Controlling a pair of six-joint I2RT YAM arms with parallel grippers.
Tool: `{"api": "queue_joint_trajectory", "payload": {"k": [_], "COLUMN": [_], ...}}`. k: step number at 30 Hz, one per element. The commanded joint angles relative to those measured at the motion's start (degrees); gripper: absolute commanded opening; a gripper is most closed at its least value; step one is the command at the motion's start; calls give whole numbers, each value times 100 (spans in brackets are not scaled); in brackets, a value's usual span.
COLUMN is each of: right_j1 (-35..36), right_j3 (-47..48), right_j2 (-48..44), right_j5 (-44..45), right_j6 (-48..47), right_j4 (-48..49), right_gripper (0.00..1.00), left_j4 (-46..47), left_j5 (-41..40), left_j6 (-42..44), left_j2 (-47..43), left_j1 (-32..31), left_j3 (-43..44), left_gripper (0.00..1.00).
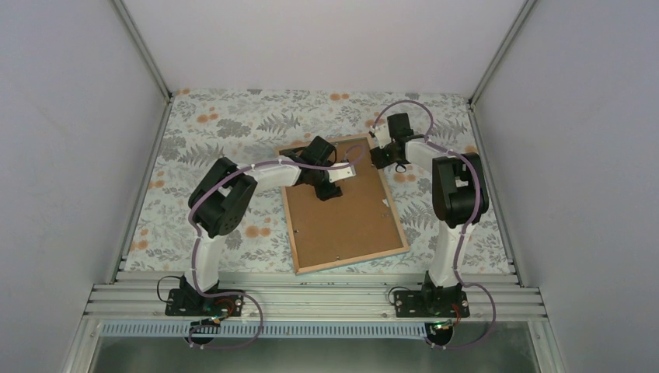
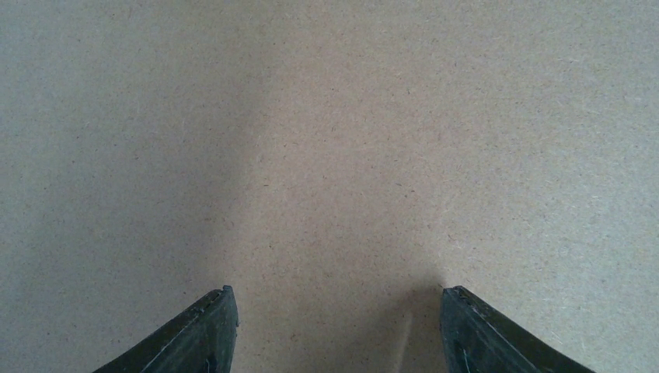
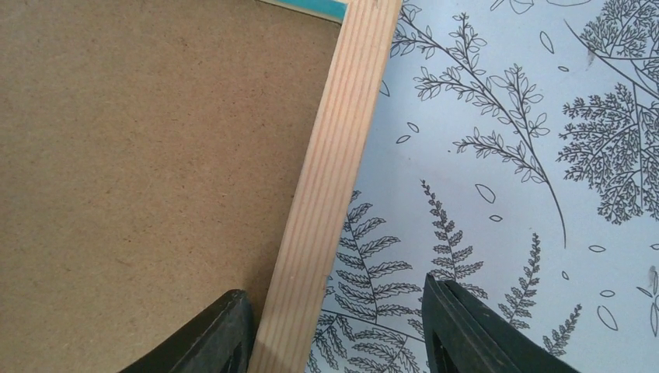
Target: Put the photo into the frame
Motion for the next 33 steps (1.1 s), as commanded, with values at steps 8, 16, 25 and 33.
{"api": "queue_joint_trajectory", "payload": {"k": [8, 16, 25, 33], "right_j1": [-91, -95, -114, -184], "right_j3": [-6, 460, -413, -1511], "right_j2": [-224, -598, -1763, -2835], "right_j5": [150, -587, -1036, -646], "right_j6": [-558, -344, -941, -1156], "right_j4": [-828, -1319, -1939, -2401], "right_gripper": [58, 62, 89, 100], "left_j4": [-212, -262, -254, -248], "left_j5": [-118, -83, -93, -72], "left_j6": [36, 13, 2, -4], "left_j2": [159, 229, 211, 230], "left_j1": [-29, -29, -32, -29], "left_j3": [10, 99, 85, 108], "left_gripper": [66, 66, 66, 66]}}
